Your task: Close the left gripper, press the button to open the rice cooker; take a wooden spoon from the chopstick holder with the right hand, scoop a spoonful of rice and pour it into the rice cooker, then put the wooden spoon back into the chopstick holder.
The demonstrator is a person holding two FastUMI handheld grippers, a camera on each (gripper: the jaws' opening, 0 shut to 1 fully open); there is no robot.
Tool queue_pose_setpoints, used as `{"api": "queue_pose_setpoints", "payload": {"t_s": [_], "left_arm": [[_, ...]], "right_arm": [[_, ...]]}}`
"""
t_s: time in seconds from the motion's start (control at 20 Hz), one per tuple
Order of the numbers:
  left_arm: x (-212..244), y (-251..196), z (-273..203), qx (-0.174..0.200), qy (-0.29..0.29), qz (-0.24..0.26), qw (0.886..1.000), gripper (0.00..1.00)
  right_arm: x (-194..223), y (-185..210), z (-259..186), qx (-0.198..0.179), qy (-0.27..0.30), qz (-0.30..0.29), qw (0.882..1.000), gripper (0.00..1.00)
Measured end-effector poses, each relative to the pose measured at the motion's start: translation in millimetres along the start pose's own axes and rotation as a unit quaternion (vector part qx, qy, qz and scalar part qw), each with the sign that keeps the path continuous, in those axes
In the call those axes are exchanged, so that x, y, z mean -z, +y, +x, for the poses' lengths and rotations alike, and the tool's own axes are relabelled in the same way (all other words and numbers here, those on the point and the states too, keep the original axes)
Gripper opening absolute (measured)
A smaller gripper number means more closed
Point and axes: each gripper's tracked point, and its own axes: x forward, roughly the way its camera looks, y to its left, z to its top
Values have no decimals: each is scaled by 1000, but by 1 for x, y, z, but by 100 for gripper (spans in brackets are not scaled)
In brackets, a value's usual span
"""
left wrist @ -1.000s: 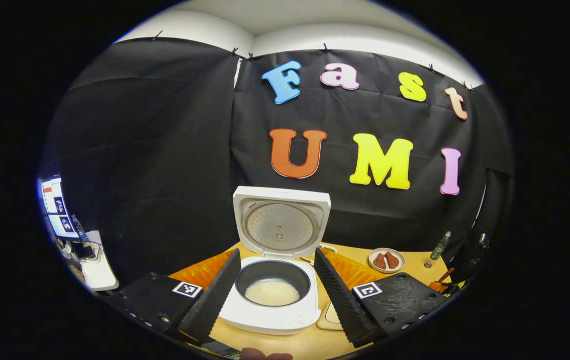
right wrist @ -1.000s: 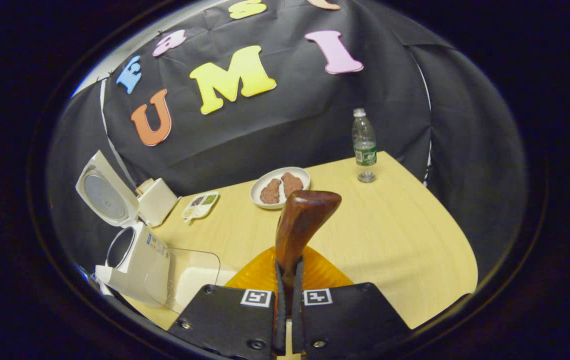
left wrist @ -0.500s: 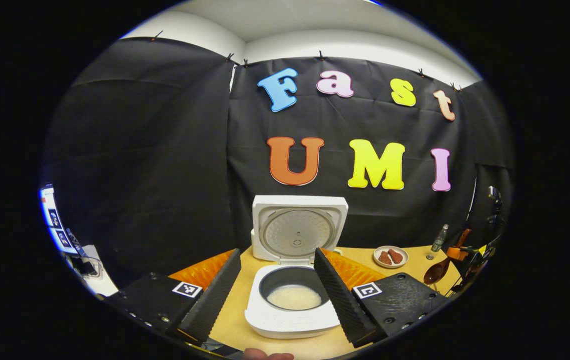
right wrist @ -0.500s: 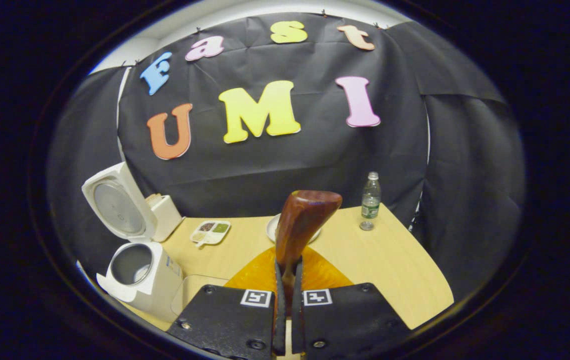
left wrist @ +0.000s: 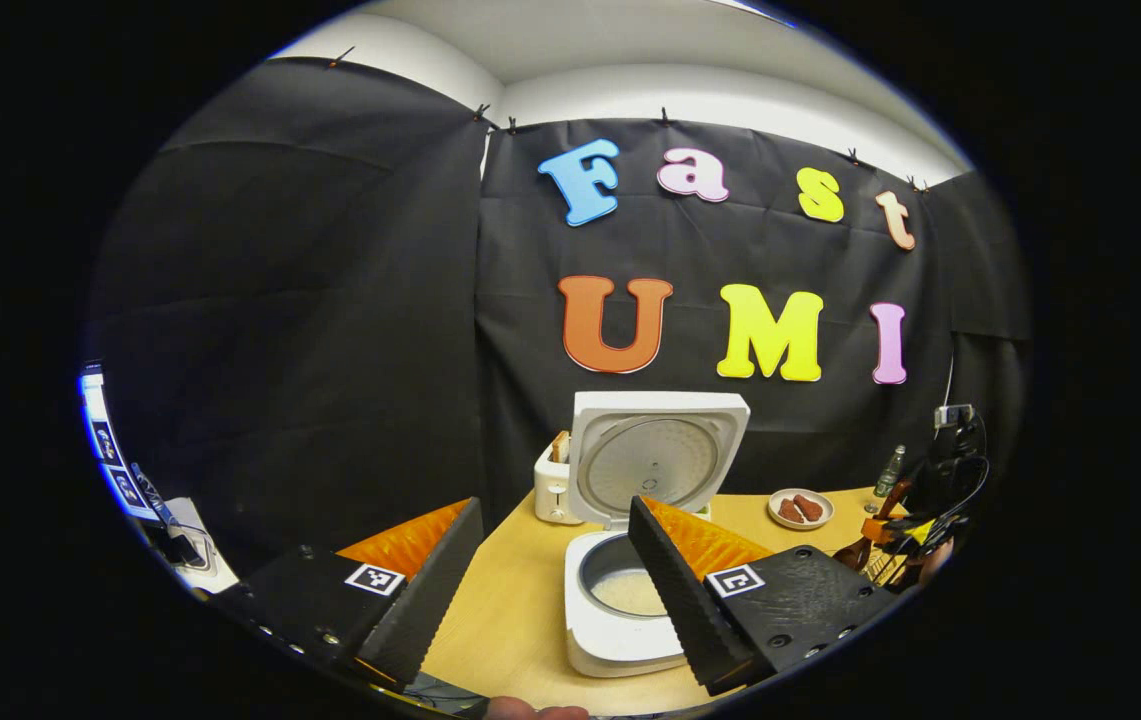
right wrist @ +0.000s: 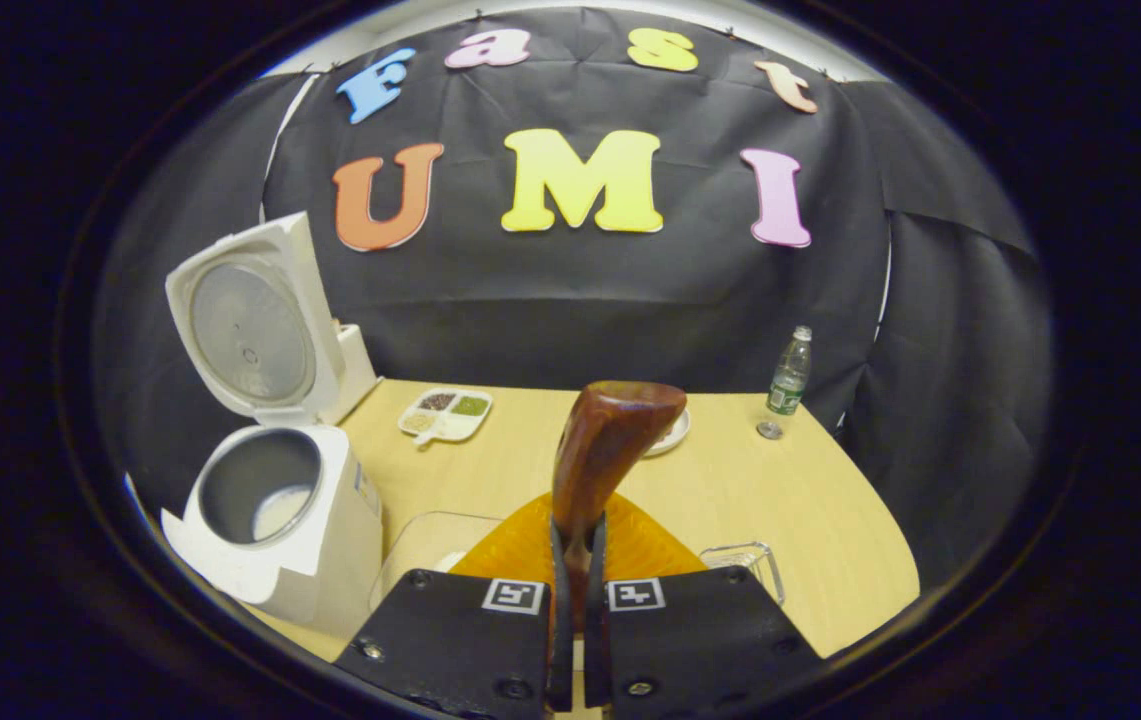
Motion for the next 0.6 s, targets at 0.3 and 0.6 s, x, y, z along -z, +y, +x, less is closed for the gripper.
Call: {"api": "queue_pose_setpoints", "payload": {"t_s": [0.3,0.6], "left_arm": [[9,36,-7,-12,24,-8,1000,94],[13,42,-9,-21,36,-10,999,94]], "right_arm": [[47,6,19,46,4,-96,994,10],[68,39,28,17,13,-60,998,10]]}}
